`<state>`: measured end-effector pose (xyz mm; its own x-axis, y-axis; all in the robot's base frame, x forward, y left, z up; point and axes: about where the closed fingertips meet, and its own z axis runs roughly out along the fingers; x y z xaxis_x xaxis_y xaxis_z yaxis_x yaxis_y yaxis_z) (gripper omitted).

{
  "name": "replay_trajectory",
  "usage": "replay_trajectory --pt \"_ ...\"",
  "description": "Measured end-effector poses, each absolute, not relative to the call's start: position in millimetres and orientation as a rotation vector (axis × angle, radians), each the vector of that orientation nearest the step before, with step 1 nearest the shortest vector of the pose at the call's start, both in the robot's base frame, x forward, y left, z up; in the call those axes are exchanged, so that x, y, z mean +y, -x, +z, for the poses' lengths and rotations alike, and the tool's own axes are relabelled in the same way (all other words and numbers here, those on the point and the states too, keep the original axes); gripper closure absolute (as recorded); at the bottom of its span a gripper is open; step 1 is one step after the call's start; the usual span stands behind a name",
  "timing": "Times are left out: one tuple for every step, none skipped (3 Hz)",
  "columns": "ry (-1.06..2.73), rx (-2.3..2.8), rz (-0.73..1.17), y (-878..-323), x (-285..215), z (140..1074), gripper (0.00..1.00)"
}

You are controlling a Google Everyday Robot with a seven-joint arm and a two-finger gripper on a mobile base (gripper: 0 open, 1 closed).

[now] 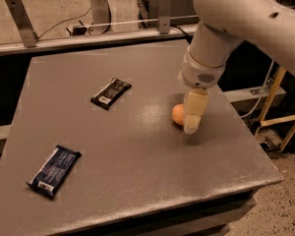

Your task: Move orange near rxbar blueberry

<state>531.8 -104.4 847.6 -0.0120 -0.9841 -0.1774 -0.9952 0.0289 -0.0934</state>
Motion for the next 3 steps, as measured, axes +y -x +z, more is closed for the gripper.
replay_trajectory --pt "2.067 2.103 0.089 -532.3 -102.7 845.7 0.0" --pt "2.067 2.101 0.088 -532.4 -102.1 845.3 0.13" --pt "2.068 2.099 0.087 -532.6 -101.1 844.7 0.44"
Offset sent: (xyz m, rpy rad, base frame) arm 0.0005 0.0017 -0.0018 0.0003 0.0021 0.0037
